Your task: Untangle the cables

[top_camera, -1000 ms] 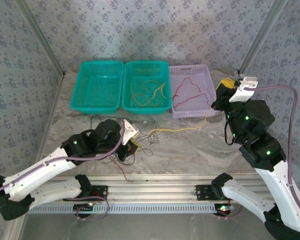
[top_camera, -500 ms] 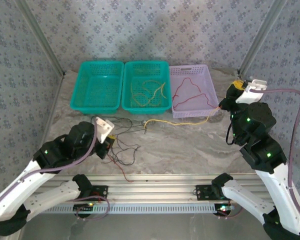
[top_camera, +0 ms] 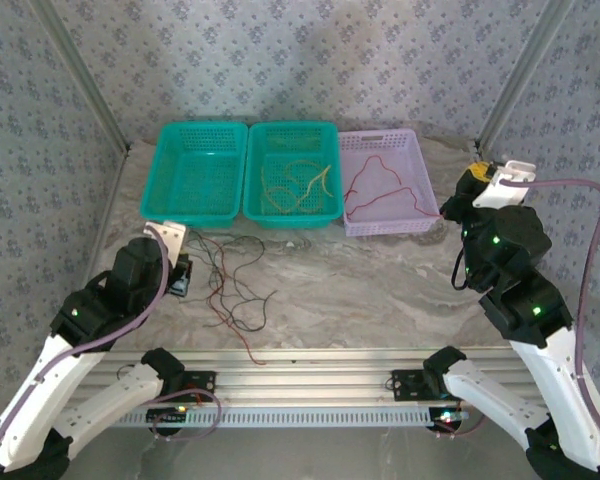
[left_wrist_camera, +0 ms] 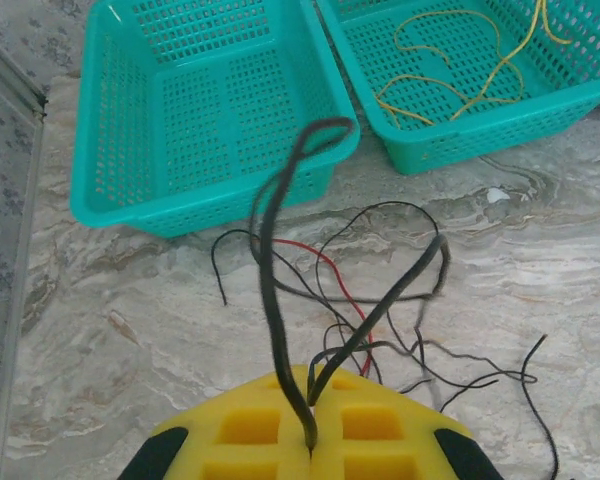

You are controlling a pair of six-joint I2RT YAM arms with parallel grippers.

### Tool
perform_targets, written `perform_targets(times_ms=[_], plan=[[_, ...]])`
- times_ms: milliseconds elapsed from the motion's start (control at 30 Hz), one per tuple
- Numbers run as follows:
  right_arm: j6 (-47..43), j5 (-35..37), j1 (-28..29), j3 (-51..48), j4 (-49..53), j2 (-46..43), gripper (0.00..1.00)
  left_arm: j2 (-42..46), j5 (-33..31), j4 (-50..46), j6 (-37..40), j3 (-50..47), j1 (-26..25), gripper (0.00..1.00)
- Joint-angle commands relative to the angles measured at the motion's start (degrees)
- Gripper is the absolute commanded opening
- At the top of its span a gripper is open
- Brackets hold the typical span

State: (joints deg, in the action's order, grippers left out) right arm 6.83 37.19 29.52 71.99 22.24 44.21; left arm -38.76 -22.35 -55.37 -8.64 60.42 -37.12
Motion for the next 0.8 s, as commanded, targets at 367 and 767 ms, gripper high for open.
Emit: perform_targets(times_ms=[367, 767], plan=[[0.8, -29.0, 0.0, 16.8, 4.1, 16.7, 0.00, -2.4, 7.4, 14.0, -7.6, -6.1, 0.3, 0.00], [1.2, -45.4, 0.7, 40.9, 5.8, 43.9, 0.00, -2.8, 10.8, 15.3, -8.6, -8.0, 0.4, 0.00]])
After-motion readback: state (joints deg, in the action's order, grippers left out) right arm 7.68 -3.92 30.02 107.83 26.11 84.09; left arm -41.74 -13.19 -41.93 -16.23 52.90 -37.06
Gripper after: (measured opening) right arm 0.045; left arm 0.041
